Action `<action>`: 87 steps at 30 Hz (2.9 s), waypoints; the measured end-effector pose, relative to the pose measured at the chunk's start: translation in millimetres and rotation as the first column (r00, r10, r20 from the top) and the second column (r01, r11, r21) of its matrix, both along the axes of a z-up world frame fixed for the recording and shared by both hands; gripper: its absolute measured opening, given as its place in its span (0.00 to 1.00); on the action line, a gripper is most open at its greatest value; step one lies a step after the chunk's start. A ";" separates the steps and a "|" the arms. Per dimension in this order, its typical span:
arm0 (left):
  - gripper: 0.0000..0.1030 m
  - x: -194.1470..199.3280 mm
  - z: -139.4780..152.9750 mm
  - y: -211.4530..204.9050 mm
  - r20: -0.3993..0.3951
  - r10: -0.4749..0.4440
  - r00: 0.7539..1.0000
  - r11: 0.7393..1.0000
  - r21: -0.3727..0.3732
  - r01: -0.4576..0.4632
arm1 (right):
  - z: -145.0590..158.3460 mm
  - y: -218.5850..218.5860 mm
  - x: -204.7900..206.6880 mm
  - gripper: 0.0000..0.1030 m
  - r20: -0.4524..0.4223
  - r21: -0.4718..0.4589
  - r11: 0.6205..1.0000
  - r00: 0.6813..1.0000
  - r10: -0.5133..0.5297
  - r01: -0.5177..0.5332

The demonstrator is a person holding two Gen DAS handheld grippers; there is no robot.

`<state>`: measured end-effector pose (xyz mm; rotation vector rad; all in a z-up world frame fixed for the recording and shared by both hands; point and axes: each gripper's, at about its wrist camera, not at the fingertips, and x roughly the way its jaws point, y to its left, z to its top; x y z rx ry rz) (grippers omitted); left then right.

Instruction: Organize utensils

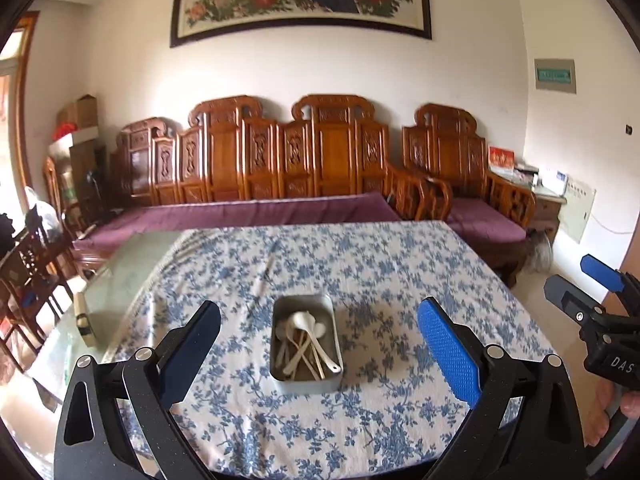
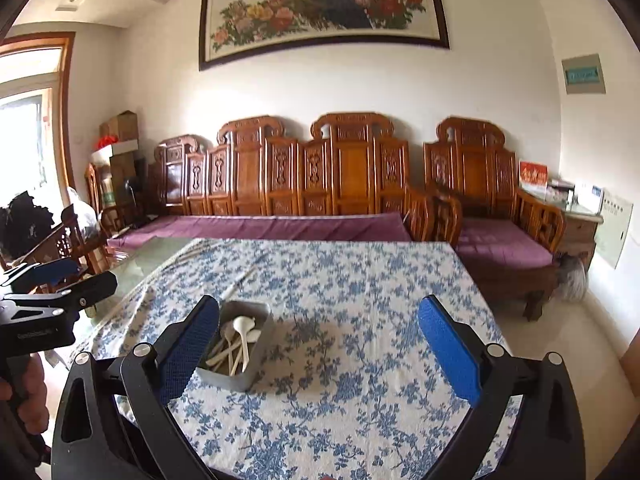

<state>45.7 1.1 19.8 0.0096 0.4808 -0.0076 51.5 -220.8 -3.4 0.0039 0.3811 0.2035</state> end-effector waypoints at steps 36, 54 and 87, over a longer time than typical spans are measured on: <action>0.92 -8.3 6.4 0.0 0.010 0.006 1.000 1.000 -0.001 -0.006 | 13.6 7.4 -13.3 0.97 0.031 -0.005 1.000 0.999 -0.013 0.013; 0.92 -8.9 7.6 -4.1 0.013 0.002 1.000 1.000 0.001 -0.002 | 12.9 6.3 -13.4 0.97 0.031 -0.004 1.000 0.999 -0.013 0.013; 0.92 -9.5 10.4 -6.8 0.015 -0.004 1.000 1.000 0.000 0.004 | 11.1 5.4 -12.6 0.97 0.029 -0.001 1.000 0.999 -0.014 0.014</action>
